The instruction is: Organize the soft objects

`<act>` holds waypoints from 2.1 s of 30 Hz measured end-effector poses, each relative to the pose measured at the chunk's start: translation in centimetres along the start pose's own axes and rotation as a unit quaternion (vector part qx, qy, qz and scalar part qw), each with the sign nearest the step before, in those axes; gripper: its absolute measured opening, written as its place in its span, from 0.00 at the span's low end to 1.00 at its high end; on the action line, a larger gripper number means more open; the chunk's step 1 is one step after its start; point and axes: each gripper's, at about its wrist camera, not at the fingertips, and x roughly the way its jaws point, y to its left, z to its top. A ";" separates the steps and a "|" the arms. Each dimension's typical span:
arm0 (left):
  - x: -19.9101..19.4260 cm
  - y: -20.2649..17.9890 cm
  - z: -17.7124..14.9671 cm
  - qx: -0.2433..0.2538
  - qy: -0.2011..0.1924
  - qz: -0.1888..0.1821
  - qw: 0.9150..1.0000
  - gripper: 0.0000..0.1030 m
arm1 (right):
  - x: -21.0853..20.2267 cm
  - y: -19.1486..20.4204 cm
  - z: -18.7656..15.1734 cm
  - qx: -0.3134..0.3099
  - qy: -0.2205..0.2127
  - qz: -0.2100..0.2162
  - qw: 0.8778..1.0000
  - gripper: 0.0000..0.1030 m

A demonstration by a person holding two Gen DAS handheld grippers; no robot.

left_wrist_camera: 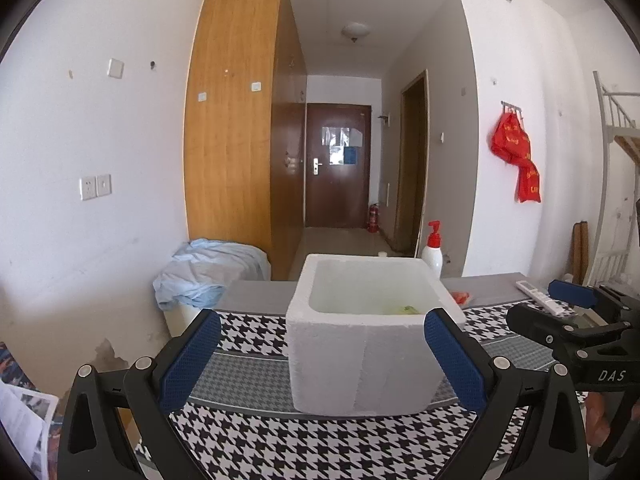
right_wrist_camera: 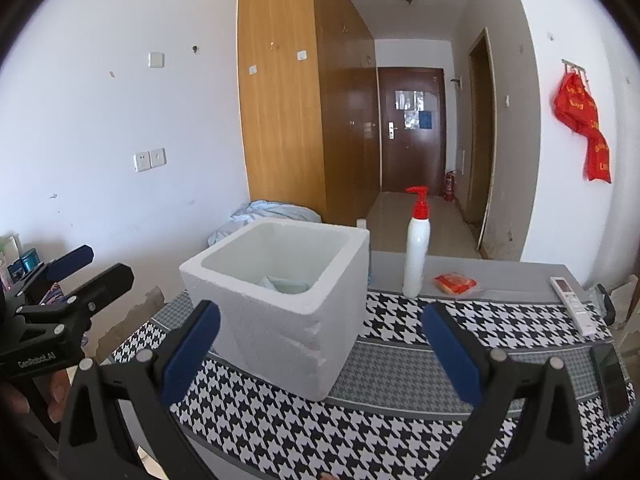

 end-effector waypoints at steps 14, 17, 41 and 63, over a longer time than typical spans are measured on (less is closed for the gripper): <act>-3.2 -1.3 -2.8 -0.001 -0.020 -0.018 1.000 0.99 | -4.0 1.0 -3.1 -0.005 -0.019 -0.029 0.999 0.99; -4.0 -1.6 -3.6 0.003 -0.026 -0.024 0.999 0.99 | -4.9 1.0 -3.8 0.002 -0.023 -0.034 0.999 0.99; -7.8 -2.4 -7.8 0.006 -0.052 -0.024 0.998 0.99 | -9.2 2.2 -8.9 0.000 -0.059 -0.052 0.997 0.99; -7.6 -3.3 -7.9 0.017 -0.042 -0.027 0.999 0.99 | -9.1 1.5 -9.4 0.002 -0.051 -0.066 0.997 0.99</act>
